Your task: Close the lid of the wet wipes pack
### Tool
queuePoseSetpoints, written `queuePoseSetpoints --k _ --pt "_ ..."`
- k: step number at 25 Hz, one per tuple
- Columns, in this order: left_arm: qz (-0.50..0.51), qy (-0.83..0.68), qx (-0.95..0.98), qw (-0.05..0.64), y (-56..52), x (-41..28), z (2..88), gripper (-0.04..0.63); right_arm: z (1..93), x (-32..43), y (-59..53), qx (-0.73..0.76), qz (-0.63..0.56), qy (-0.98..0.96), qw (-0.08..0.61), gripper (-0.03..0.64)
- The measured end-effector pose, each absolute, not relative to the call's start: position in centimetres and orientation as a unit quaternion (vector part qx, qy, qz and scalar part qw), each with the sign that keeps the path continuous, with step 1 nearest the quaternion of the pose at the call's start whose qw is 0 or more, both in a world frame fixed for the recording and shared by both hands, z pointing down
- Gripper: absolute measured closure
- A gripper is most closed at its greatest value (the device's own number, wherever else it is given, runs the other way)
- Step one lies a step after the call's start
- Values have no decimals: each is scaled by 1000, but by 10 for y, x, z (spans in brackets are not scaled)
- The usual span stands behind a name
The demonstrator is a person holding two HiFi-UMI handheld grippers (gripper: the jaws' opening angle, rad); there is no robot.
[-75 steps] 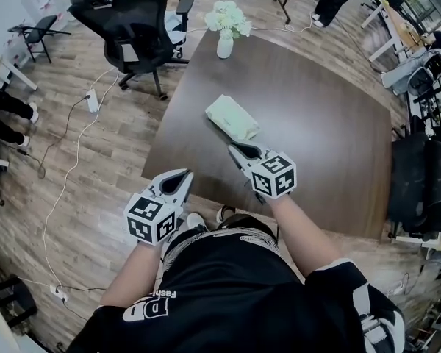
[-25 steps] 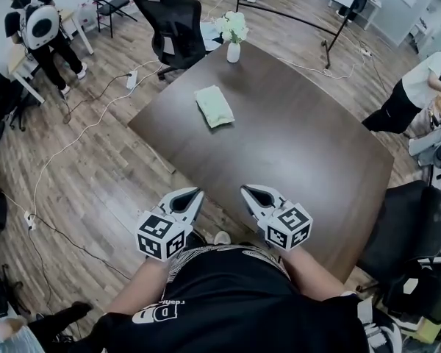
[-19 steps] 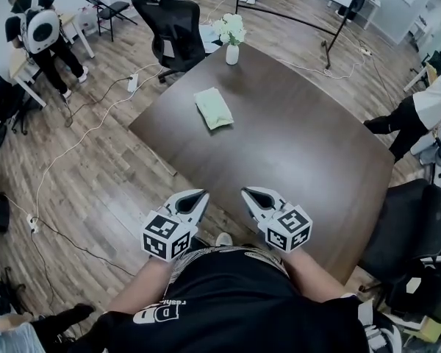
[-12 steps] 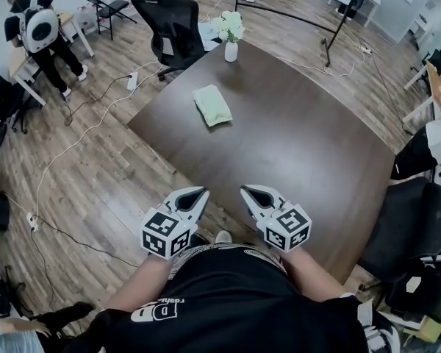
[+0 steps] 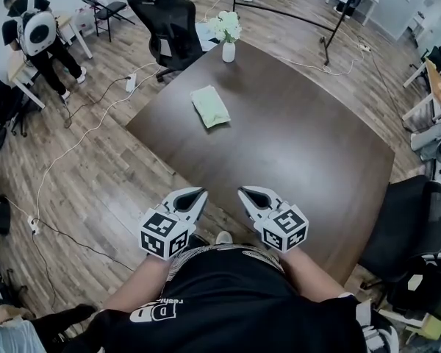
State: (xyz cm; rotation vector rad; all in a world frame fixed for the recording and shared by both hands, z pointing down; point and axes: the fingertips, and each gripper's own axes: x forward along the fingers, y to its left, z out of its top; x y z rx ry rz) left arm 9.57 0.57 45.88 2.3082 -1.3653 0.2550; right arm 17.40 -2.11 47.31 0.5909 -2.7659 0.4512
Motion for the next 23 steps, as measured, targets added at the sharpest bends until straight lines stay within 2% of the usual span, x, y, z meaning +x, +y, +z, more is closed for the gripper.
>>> queuePoseSetpoints --k 23 --pt "98 -487 840 217 3 97 455 575 470 171 -22 199 150 -958 145 612"
